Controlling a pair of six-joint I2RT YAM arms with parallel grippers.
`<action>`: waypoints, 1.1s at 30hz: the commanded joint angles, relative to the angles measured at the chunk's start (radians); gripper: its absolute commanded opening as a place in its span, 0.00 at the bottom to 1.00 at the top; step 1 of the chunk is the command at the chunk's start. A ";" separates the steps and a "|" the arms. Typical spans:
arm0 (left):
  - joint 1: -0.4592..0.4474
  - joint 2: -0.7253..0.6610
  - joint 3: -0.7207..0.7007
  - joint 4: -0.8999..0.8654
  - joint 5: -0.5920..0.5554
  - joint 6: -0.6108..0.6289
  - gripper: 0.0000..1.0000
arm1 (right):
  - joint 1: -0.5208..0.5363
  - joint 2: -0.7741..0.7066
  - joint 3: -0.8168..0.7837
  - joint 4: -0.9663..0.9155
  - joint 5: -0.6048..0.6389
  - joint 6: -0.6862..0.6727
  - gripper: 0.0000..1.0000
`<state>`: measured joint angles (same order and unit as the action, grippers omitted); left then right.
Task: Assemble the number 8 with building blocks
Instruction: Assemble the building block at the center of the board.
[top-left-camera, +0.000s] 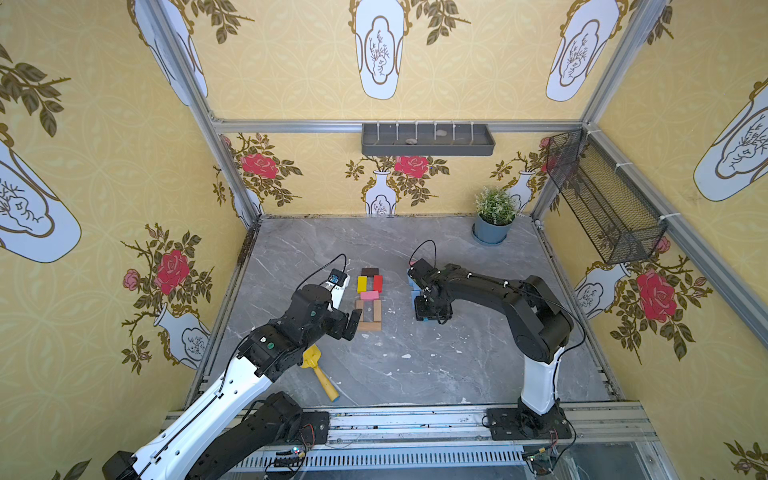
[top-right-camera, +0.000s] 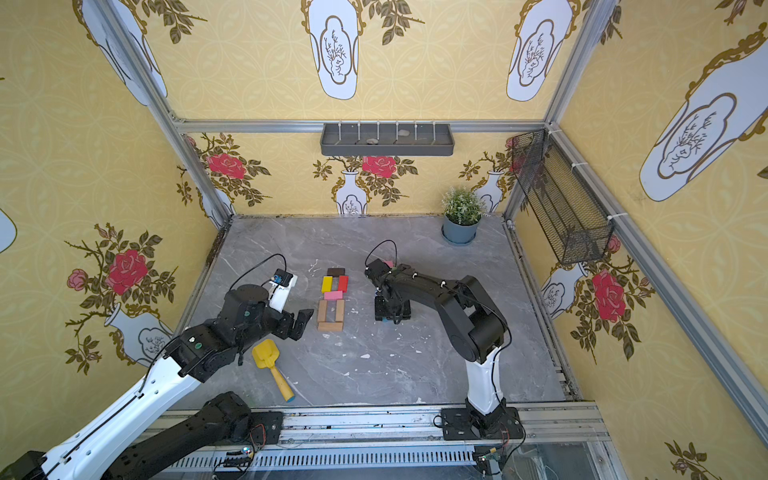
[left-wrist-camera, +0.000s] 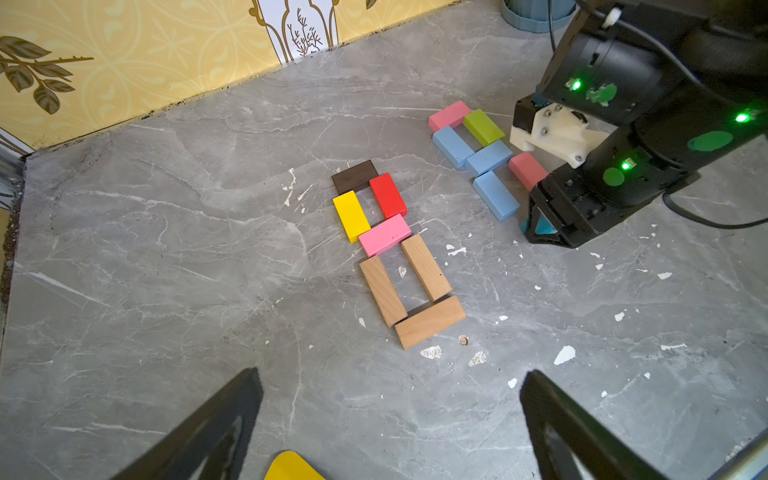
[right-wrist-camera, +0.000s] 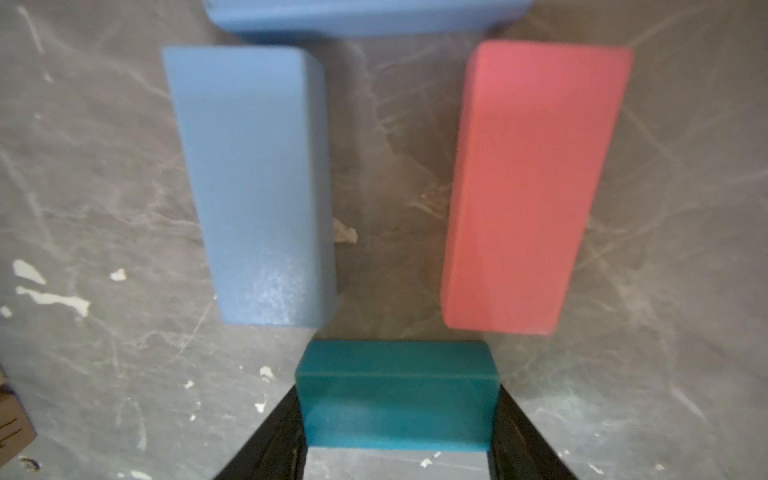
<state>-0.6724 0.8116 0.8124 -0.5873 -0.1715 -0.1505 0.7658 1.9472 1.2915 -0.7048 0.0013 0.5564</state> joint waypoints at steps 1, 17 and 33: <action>0.000 0.000 0.003 0.006 0.005 0.001 1.00 | 0.001 0.024 -0.001 0.047 -0.046 0.013 0.56; 0.000 -0.002 0.001 0.006 0.006 0.001 1.00 | -0.005 0.041 0.023 0.047 -0.031 0.021 0.56; 0.000 -0.002 0.001 0.004 0.006 0.002 1.00 | -0.017 0.050 0.046 0.042 -0.015 0.013 0.56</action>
<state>-0.6724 0.8112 0.8124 -0.5873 -0.1715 -0.1505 0.7521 1.9793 1.3399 -0.7307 -0.0078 0.5747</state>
